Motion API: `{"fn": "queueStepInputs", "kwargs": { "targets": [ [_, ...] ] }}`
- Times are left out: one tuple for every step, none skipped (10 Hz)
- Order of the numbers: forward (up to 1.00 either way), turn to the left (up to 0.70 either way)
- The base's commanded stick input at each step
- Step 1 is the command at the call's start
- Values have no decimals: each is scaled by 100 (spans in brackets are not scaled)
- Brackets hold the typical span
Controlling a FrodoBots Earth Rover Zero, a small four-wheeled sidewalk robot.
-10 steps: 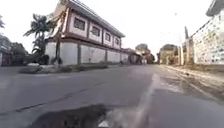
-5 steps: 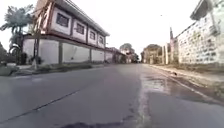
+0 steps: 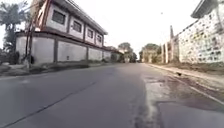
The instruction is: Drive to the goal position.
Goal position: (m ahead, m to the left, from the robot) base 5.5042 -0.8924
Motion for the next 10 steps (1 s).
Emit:
{"fn": "queueStepInputs", "kwargs": {
  "targets": [
    [100, -8],
    [100, -21],
    [100, -40],
    [100, -40],
    [100, -40],
    [100, -40],
    [100, -40],
    [100, -40],
    [100, -33],
    [100, 0]
  ]
}}
